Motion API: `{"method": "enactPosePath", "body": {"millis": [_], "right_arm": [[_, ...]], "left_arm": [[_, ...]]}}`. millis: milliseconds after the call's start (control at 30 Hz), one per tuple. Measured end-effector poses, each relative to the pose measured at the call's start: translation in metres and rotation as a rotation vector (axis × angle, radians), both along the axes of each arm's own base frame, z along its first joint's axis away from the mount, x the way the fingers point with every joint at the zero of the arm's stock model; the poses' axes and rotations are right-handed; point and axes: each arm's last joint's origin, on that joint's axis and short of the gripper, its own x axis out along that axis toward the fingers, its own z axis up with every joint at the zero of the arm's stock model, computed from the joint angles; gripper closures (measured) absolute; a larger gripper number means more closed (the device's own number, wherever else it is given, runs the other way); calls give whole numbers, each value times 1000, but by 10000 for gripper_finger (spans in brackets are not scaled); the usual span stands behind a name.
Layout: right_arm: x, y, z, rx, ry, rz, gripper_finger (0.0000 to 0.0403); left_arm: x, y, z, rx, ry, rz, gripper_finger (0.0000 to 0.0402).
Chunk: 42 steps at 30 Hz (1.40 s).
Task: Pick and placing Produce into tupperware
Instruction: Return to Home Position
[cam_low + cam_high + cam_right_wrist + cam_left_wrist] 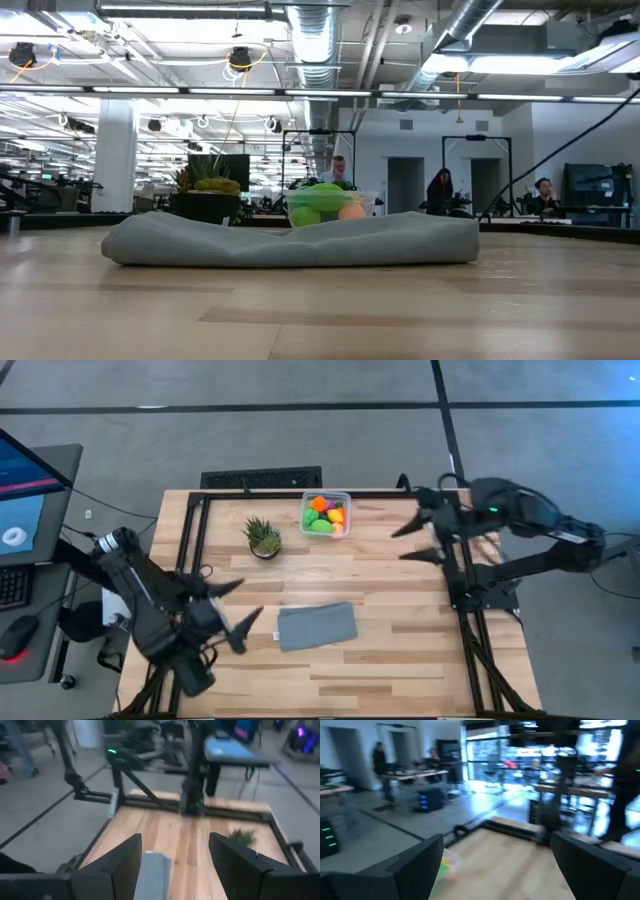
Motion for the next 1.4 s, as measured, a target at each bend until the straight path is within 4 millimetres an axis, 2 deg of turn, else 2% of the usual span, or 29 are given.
{"method": "enactPosePath", "body": {"millis": [200, 333, 467, 600, 800, 867, 933, 1033, 1100, 1200, 1333, 1400], "right_arm": [[-39, 13, 14, -20, -107, 29, 147], [-53, 13, 18, -14, -139, 13, 147], [-56, 11, 19, -16, -147, -4, 147], [-53, 8, 18, -18, -143, -28, 147], [-36, 2, 21, -29, -175, -67, 147], [-32, 0, 22, -36, -192, -77, 147], [-29, -1, 24, -42, -219, -83, 147], [-24, -3, 25, -43, -230, -93, 147], [-24, -3, 25, -32, -228, -93, 147], [-27, 3, 26, -5, -236, -22, 147], [-40, 20, 31, -44, -309, 252, 147], [-47, 27, 33, -64, -338, 309, 147]], "left_arm": [[21, 22, 26, 20, 16, 117, 42], [31, 28, 43, 67, 60, 161, 42], [36, 35, 67, 127, 116, 194, 42], [38, 47, 100, 187, 179, 235, 42], [40, 70, 155, 227, 273, 263, 42], [45, 77, 174, 207, 319, 164, 42], [54, 83, 196, 218, 315, -48, 42], [61, 87, 226, 385, 182, -465, 42], [62, 89, 236, 501, 99, -640, 42], [65, 98, 236, 550, 99, -713, 42], [77, 120, 221, 526, 172, -842, 42], [86, 133, 212, 503, 173, -968, 42]]}}
